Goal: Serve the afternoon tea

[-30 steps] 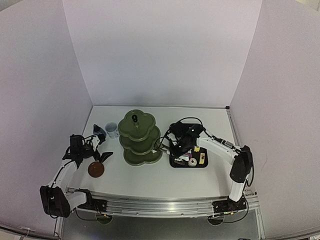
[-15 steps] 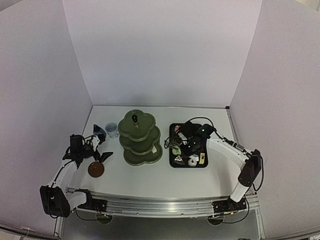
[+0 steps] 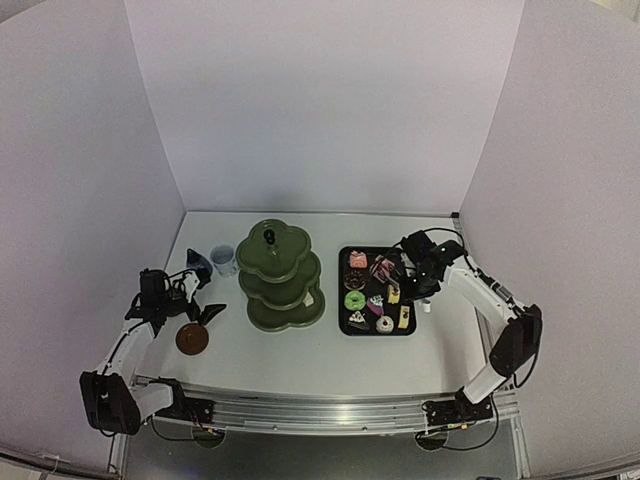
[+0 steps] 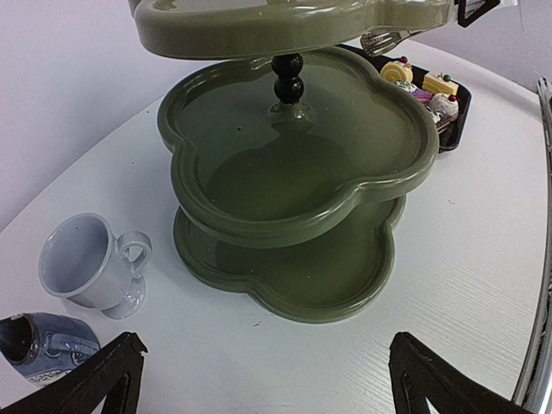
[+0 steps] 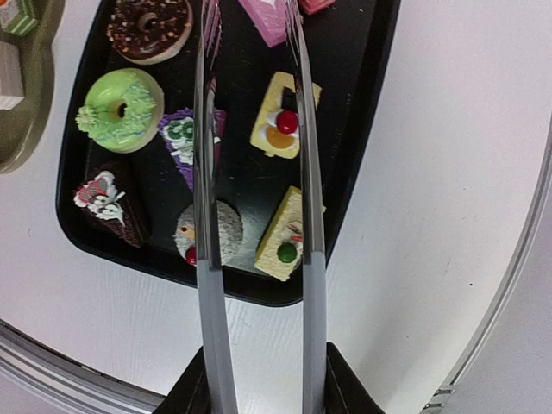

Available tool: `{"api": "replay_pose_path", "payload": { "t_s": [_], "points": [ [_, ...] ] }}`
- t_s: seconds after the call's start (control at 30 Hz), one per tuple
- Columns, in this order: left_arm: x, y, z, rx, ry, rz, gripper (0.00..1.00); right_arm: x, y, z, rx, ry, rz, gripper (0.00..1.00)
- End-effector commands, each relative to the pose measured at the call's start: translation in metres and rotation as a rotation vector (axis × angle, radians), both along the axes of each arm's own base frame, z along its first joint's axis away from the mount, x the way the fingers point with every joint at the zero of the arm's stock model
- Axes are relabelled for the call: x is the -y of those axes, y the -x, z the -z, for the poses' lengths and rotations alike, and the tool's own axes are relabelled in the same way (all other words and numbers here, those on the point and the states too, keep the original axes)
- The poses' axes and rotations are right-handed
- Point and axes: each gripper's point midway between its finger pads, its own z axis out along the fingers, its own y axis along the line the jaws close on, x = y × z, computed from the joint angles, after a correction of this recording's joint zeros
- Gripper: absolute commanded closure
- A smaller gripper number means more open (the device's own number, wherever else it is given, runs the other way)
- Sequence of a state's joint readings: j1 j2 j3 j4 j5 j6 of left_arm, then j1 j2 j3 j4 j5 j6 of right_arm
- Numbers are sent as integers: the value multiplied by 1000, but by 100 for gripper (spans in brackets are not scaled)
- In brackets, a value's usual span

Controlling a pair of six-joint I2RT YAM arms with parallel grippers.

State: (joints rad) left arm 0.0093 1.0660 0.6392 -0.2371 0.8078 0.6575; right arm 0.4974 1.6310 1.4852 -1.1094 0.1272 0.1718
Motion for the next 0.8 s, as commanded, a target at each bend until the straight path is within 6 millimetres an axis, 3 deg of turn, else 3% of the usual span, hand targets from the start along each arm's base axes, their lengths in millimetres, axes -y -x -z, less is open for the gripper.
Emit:
{"api": "replay_pose_path", "payload": {
  "t_s": [0.0,0.77],
  "points": [
    [0,1,-7,32,-16,5,0,16,-7,-1,5,11,-21,66],
    [-3,0,-8,45,-32,-9,1,12,-41,28,-69,15,-122,64]
  ]
}}
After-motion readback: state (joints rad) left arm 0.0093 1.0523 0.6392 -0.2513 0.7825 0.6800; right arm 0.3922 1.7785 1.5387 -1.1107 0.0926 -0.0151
